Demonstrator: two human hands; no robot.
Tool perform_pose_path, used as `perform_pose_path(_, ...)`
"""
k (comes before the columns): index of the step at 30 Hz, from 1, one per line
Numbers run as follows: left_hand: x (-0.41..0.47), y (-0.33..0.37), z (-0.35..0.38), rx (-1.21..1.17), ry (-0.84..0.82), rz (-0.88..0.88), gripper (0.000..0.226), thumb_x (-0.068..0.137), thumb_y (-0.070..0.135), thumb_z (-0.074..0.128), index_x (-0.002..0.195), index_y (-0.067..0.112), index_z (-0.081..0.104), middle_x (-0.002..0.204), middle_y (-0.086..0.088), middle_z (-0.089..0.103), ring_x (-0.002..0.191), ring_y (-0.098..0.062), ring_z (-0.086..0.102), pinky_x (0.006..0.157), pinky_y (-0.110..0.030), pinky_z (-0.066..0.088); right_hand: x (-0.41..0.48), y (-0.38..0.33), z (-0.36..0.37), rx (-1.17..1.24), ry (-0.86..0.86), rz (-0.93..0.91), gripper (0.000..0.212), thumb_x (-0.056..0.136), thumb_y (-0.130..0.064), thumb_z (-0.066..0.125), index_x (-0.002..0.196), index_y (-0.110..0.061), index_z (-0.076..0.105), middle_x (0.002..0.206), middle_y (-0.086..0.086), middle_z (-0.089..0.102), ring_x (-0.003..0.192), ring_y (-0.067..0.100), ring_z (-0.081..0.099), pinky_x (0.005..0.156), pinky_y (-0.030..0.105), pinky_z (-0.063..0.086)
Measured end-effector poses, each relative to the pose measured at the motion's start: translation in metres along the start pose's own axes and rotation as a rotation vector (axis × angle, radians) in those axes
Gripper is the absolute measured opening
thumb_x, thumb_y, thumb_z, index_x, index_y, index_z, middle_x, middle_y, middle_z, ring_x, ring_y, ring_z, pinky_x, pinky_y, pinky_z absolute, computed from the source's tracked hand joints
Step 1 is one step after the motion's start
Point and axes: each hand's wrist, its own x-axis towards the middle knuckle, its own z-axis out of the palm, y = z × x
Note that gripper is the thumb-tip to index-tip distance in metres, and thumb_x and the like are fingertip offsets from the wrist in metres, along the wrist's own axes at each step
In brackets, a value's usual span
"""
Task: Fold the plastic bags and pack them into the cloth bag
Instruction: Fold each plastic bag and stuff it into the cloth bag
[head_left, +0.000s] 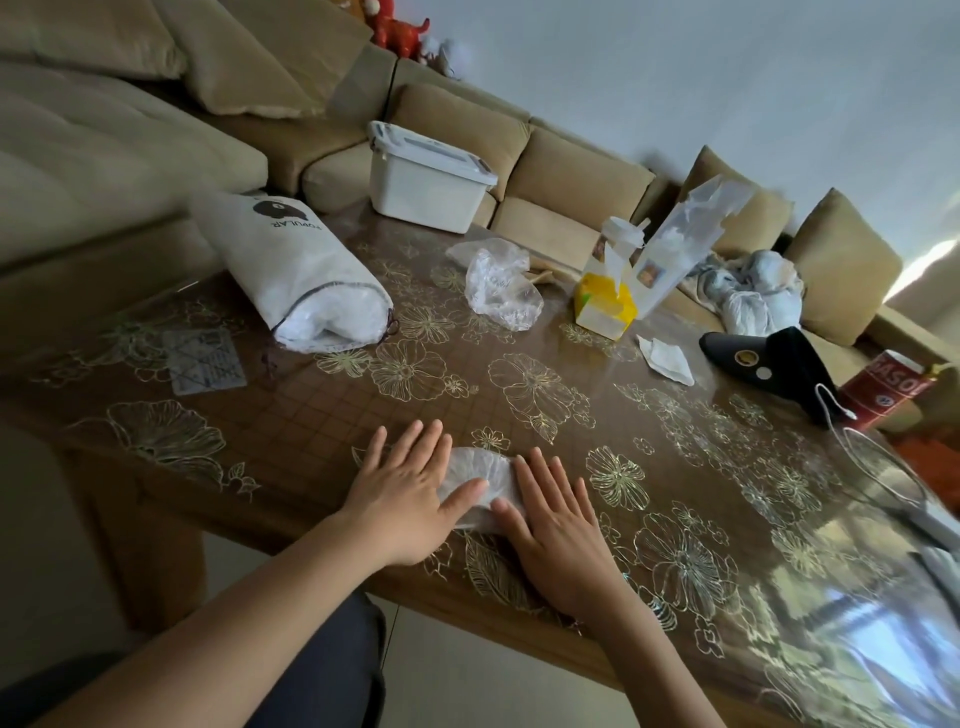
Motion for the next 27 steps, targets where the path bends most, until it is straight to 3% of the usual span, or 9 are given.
perform_pose_path(3,-0.001,0.003,-0.011,-0.055,0.0,-0.038,0.068,0.097,0.055,0.005,0.151,0.015,0.003,0.159,-0.001,-0.009,0.145,-0.016,-0.01,0.115,-0.042,-0.009,-0.004,0.0,0.0,0.019,0.044,0.039,0.115,0.056,-0.084,-0.027,0.151,-0.025,-0.001,0.157,-0.005,-0.012,0.138,0.008,-0.024,0.112,0.029,-0.018)
perform_pose_path(5,0.003,0.007,-0.016,-0.053,0.134,-0.047,0.053,0.1,0.045,0.023,0.144,0.015,0.032,0.153,-0.005,0.023,0.141,-0.02,0.019,0.113,-0.043,0.014,-0.01,0.002,-0.002,0.106,0.182,0.09,0.109,0.067,-0.083,-0.016,0.15,-0.021,0.017,0.158,-0.002,0.007,0.144,0.01,-0.008,0.115,0.028,-0.006)
perform_pose_path(8,0.013,0.017,-0.026,-0.015,0.201,-0.082,0.04,0.093,0.038,0.046,0.127,0.015,0.047,0.132,-0.005,0.041,0.123,-0.023,0.036,0.101,-0.042,0.032,-0.02,0.006,-0.005,0.268,0.466,0.164,0.059,0.094,-0.054,0.036,0.134,-0.012,0.048,0.14,0.004,0.047,0.133,0.02,0.038,0.11,0.032,0.026)
perform_pose_path(10,0.017,0.024,-0.035,-0.026,0.122,-0.124,0.032,0.087,0.031,0.053,0.112,0.011,0.05,0.128,-0.009,0.039,0.12,-0.026,0.035,0.101,-0.044,0.032,-0.024,0.009,-0.007,0.337,0.516,0.203,0.035,0.094,-0.026,0.054,0.126,-0.011,0.054,0.128,0.003,0.056,0.121,0.02,0.048,0.103,0.034,0.037)
perform_pose_path(14,0.023,0.027,-0.043,-0.049,0.054,-0.11,0.018,0.084,0.018,0.053,0.098,0.008,0.055,0.115,-0.01,0.043,0.11,-0.026,0.042,0.095,-0.04,0.037,-0.034,0.011,-0.016,0.398,0.461,0.232,0.034,0.092,-0.016,0.055,0.125,-0.015,0.053,0.125,-0.002,0.054,0.118,0.015,0.048,0.1,0.032,0.041)
perform_pose_path(16,0.021,0.023,-0.047,-0.272,0.068,-0.08,0.006,0.082,0.011,0.053,0.086,0.007,0.055,0.089,-0.008,0.049,0.08,-0.021,0.048,0.068,-0.029,0.04,-0.038,0.01,-0.019,0.39,0.457,0.213,0.035,0.092,-0.014,0.056,0.126,-0.014,0.053,0.124,-0.004,0.053,0.117,0.014,0.048,0.099,0.03,0.041)
perform_pose_path(18,0.017,0.02,-0.054,-0.494,0.056,-0.061,0.007,0.081,0.006,0.054,0.077,0.01,0.051,0.074,-0.007,0.044,0.064,-0.018,0.04,0.055,-0.023,0.032,-0.04,0.007,-0.023,0.388,0.476,0.187,0.034,0.091,-0.012,0.057,0.125,-0.013,0.053,0.119,-0.008,0.051,0.113,0.013,0.049,0.095,0.027,0.041)
perform_pose_path(25,-0.006,0.005,-0.06,-1.171,0.131,-0.152,0.018,0.078,0.01,0.073,0.083,0.016,0.058,0.087,-0.003,0.062,0.077,-0.016,0.058,0.069,-0.027,0.048,-0.038,-0.021,-0.019,0.321,0.742,0.029,0.043,0.077,0.013,0.058,0.115,-0.006,0.058,0.114,0.002,0.056,0.107,0.009,0.044,0.094,0.035,0.041)
perform_pose_path(27,-0.008,-0.001,-0.052,-1.148,0.137,-0.207,0.02,0.078,0.012,0.074,0.087,0.016,0.057,0.095,-0.005,0.064,0.081,-0.016,0.06,0.072,-0.029,0.05,-0.036,-0.025,-0.013,0.297,0.817,0.0,0.047,0.069,0.018,0.057,0.111,-0.003,0.059,0.112,0.01,0.06,0.107,0.011,0.044,0.093,0.037,0.041)
